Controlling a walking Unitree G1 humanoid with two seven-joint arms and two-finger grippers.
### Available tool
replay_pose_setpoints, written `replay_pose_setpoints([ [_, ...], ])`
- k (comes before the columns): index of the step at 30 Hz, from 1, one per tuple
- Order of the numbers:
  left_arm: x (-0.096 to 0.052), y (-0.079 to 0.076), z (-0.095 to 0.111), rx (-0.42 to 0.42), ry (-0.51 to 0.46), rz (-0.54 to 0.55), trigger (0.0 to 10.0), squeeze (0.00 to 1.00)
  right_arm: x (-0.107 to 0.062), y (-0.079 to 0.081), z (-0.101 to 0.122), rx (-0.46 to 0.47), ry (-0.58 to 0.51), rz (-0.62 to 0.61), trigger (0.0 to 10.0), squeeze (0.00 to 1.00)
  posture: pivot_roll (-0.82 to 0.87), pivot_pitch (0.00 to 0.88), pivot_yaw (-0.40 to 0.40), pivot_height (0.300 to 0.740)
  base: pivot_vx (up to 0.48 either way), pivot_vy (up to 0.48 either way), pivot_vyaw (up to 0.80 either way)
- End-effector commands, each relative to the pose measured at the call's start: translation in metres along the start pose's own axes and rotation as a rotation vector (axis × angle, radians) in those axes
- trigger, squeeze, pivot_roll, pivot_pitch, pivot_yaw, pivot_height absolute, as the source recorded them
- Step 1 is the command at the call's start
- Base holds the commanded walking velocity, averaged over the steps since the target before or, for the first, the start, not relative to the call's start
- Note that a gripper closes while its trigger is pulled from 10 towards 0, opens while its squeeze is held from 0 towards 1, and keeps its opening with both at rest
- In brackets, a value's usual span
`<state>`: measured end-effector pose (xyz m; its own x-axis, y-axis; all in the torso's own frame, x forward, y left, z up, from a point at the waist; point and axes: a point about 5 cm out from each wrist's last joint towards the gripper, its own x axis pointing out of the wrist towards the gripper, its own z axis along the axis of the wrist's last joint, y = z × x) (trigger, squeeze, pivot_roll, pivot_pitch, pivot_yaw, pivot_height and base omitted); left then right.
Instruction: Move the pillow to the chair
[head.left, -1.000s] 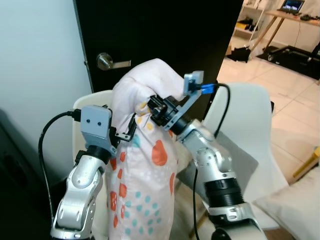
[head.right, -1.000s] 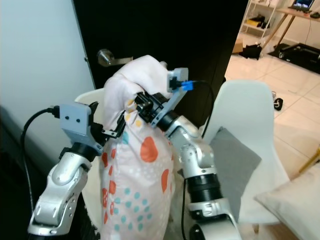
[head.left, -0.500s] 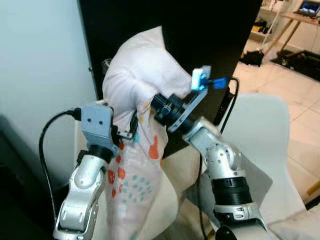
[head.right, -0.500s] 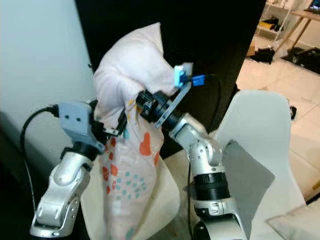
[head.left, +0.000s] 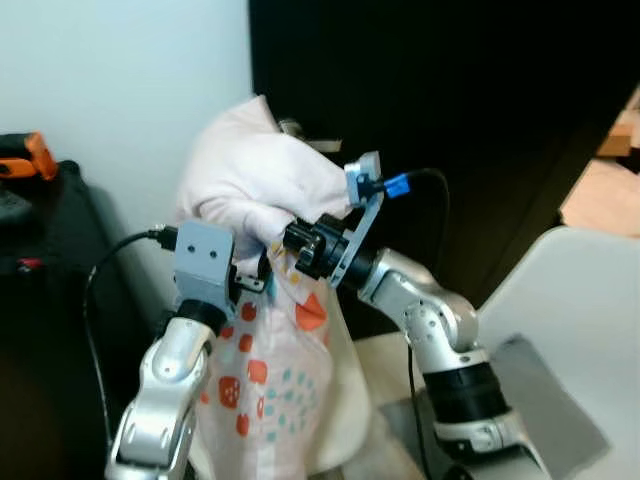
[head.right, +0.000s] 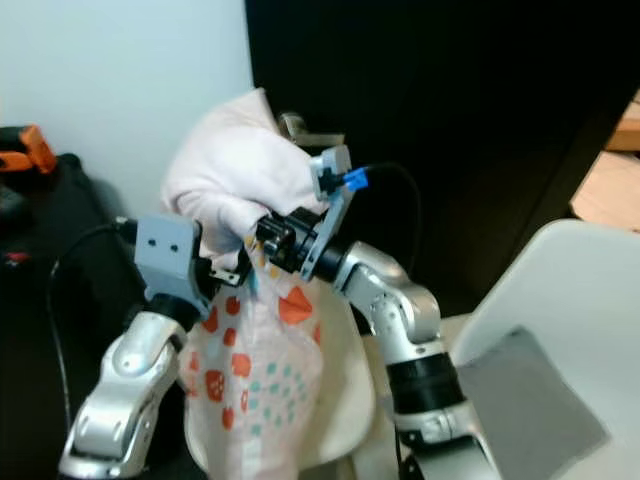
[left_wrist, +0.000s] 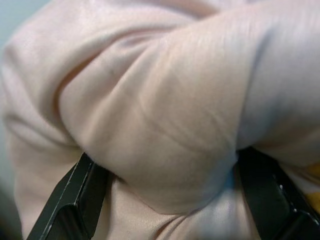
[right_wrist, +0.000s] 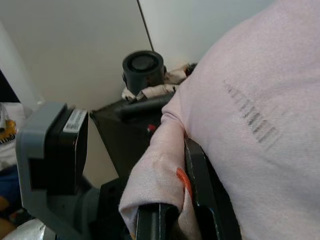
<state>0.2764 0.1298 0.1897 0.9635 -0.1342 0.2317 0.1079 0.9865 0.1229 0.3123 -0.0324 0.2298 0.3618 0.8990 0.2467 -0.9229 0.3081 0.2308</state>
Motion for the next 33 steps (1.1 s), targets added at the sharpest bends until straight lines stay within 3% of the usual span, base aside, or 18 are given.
replay_pose_setpoints([
  [1, 0.003, -0.007, 0.001, 0.001, 0.002, -0.022, 10.0, 0.0, 0.014, 0.024, -0.001, -0.019, 0.009, 0.173, 10.0, 0.0, 0.01, 0.0, -0.057, 0.723, 0.0, 0.0, 0.44],
  [7, 0.003, -0.006, 0.001, 0.0, 0.009, -0.016, 10.0, 0.0, 0.016, 0.037, -0.007, 0.002, 0.035, 0.254, 10.0, 0.0, 0.01, 0.0, -0.06, 0.723, 0.0, 0.0, 0.8],
  [11, 0.004, -0.006, 0.001, 0.012, 0.009, -0.015, 10.0, 0.0, 0.007, 0.062, -0.019, -0.03, 0.14, 0.455, 10.0, 0.0, 0.01, 0.0, -0.061, 0.723, 0.0, 0.0, 0.1],
  [14, 0.004, -0.006, 0.001, 0.031, 0.012, -0.014, 10.0, 0.0, 0.006, 0.066, -0.022, -0.054, 0.171, 0.503, 10.0, 0.0, 0.01, 0.0, -0.06, 0.723, 0.0, 0.0, 0.0],
  [18, 0.004, -0.004, -0.001, 0.04, 0.026, 0.003, 10.0, 0.0, 0.013, 0.06, -0.021, -0.066, 0.162, 0.463, 10.0, 0.0, 0.01, 0.0, -0.062, 0.723, 0.0, 0.0, 0.0],
  [22, 0.004, -0.002, -0.002, 0.041, 0.036, 0.034, 10.0, 0.0, 0.025, 0.046, -0.02, -0.089, 0.152, 0.339, 10.0, 0.0, 0.02, 0.0, -0.073, 0.723, 0.0, 0.0, 0.0],
  [27, 0.002, 0.002, -0.004, 0.036, 0.055, 0.064, 10.0, 0.0, 0.035, 0.029, -0.016, -0.042, 0.123, 0.163, 10.0, 0.0, 0.03, 0.0, -0.076, 0.723, 0.0, 0.0, 0.0],
  [33, 0.002, 0.003, -0.004, 0.04, 0.056, 0.064, 10.0, 0.0, 0.036, 0.023, -0.017, 0.0, 0.12, 0.117, 10.0, 0.0, 0.03, 0.0, -0.073, 0.709, 0.0, 0.0, 0.0],
])
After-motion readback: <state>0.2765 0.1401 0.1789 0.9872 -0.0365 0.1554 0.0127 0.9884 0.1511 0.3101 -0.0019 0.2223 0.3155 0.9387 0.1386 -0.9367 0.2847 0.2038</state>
